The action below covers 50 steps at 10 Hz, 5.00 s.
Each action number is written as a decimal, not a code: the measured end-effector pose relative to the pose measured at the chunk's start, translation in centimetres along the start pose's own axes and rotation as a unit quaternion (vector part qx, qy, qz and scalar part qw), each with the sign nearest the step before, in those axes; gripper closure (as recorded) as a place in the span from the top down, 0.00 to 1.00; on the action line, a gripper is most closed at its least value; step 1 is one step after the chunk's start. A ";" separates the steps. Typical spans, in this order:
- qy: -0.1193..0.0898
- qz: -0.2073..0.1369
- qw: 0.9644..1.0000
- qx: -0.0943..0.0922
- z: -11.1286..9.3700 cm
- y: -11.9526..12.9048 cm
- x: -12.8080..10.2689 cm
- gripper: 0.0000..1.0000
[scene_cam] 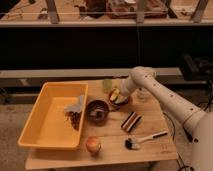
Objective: Place banana in plastic cup
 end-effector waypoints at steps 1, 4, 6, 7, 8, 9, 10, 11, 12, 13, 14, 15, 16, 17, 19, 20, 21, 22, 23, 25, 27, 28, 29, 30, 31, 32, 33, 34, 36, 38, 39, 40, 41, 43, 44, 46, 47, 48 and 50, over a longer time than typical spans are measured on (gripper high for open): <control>-0.002 0.005 1.000 -0.001 0.1 0.0 0.0 0.29; -0.012 0.018 1.000 -0.003 0.1 -0.1 0.1 0.02; -0.024 0.028 0.999 0.002 -0.5 -0.3 0.3 0.00; -0.033 0.035 0.999 0.008 -1.4 -0.6 0.5 0.00; -0.042 0.041 0.998 0.017 -2.7 -1.2 0.6 0.00; -0.049 0.045 0.997 0.034 -5.0 -2.1 0.5 0.00; -0.053 0.045 0.996 0.048 -6.7 -2.8 0.3 0.00; -0.054 0.046 0.996 0.061 -8.5 -3.6 0.2 0.00; -0.056 0.043 0.995 0.075 -10.1 -4.6 -0.1 0.00; -0.061 0.039 0.994 0.085 -11.2 -5.9 -0.4 0.00; -0.069 0.035 0.993 0.089 -11.5 -7.0 -0.8 0.00; -0.078 0.032 0.993 0.086 -11.3 -7.9 -1.3 0.00; -0.090 0.028 0.992 0.081 -10.7 -8.7 -1.9 0.00; -0.101 0.024 0.992 0.072 -9.9 -9.5 -2.5 0.00; -0.116 0.018 0.992 0.056 -8.7 -10.4 -3.4 0.00; -0.121 0.017 0.991 0.049 -8.2 -10.7 -3.7 0.00; -0.126 0.016 0.991 0.043 -7.8 -10.9 -3.9 0.00; -0.130 0.015 0.991 0.038 -7.4 -11.2 -4.1 0.00; -0.133 0.014 0.991 0.032 -6.9 -11.3 -4.2 0.00; -0.136 0.017 0.990 0.024 -6.0 -11.6 -4.2 0.00; -0.138 0.021 0.990 0.015 -4.9 -11.6 -4.0 0.00; -0.139 0.021 0.990 0.012 -4.7 -11.6 -4.0 0.00; -0.138 0.023 0.990 0.009 -4.3 -11.5 -4.0 0.00; -0.138 0.025 0.990 0.007 -4.1 -11.4 -3.9 0.00; -0.138 0.027 0.990 0.006 -3.8 -11.4 -3.9 0.00; -0.137 0.028 0.990 0.005 -3.6 -11.4 -3.8 0.00; -0.136 0.030 0.990 0.002 -3.2 -11.4 -3.7 0.00; -0.136 0.031 0.990 0.000 -2.8 -11.3 -3.6 0.00; -0.135 0.034 0.990 -0.004 -2.2 -11.1 -3.4 0.00; -0.134 0.036 0.990 -0.006 -1.7 -11.0 -3.2 0.00; -0.134 0.038 0.990 -0.008 -1.4 -11.0 -3.1 0.00; -0.134 0.039 0.990 -0.010 -1.1 -10.9 -3.0 0.00; -0.134 0.040 0.990 -0.012 -0.8 -10.9 -3.0 0.00; -0.135 0.044 0.990 -0.016 -0.2 -10.8 -2.8 0.00; -0.136 0.046 0.990 -0.018 0.0 -10.8 -2.6 0.00; -0.136 0.049 0.989 -0.021 0.5 -10.8 -2.4 0.00; -0.135 0.050 0.989 -0.023 0.7 -10.8 -2.2 0.00; -0.134 0.051 0.989 -0.024 1.0 -10.8 -2.1 0.00; -0.130 0.052 0.990 -0.028 1.6 -10.9 -1.9 0.01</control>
